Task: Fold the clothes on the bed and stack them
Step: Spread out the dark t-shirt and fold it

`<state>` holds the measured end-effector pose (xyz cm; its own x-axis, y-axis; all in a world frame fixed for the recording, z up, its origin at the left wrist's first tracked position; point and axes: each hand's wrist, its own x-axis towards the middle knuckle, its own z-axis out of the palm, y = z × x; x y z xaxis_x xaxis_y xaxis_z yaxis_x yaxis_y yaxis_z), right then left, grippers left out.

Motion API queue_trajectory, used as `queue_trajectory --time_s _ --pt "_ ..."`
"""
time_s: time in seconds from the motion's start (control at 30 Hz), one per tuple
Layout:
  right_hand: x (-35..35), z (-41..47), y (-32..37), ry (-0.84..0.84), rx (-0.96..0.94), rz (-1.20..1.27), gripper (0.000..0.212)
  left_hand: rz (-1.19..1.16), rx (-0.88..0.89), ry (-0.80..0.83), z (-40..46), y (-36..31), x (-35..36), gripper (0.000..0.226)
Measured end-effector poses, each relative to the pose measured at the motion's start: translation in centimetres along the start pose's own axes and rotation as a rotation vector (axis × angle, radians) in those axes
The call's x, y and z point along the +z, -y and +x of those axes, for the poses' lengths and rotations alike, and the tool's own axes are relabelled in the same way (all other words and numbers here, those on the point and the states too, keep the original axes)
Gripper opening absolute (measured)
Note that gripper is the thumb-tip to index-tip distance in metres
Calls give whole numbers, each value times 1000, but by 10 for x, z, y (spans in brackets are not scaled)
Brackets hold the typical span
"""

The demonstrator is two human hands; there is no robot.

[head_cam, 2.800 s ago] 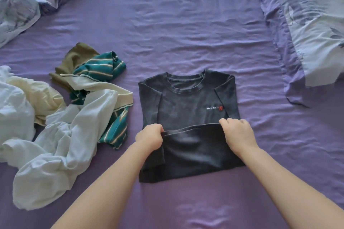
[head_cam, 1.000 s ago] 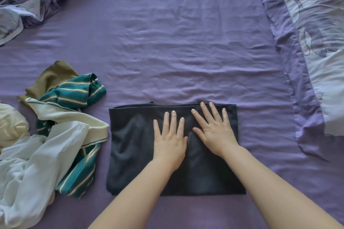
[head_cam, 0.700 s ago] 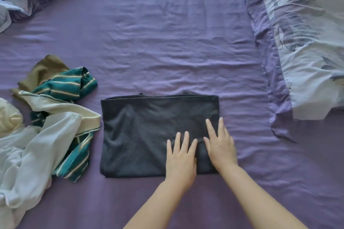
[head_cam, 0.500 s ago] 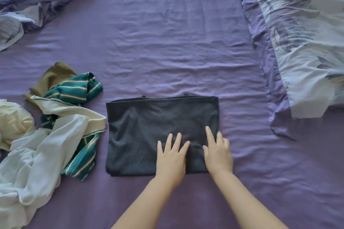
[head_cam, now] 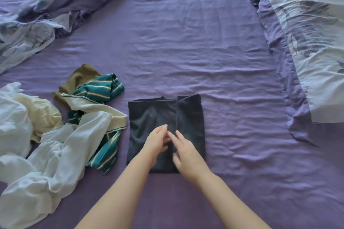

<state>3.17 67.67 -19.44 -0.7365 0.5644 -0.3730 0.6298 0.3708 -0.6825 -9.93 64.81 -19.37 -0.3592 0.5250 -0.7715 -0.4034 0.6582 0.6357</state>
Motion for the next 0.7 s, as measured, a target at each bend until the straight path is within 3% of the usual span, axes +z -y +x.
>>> queue_trajectory --time_s 0.07,0.17,0.4,0.53,0.6,0.7 --pt "3 5 -4 -27 -26 -59 61 126 14 -10 0 7 -3 37" --pt "-19 26 -17 -91 -132 -372 58 398 94 -78 -3 18 3 51" --pt "-79 118 -7 335 -322 -1147 69 732 51 -182 -17 45 35 75" --pt "-87 143 0 464 -326 -1362 76 744 2 -232 -14 48 37 60" --pt "-88 148 3 442 -382 -1419 75 724 21 -201 -15 47 33 50" --pt "-90 150 9 373 -431 -1435 53 647 56 -177 -19 45 24 39"
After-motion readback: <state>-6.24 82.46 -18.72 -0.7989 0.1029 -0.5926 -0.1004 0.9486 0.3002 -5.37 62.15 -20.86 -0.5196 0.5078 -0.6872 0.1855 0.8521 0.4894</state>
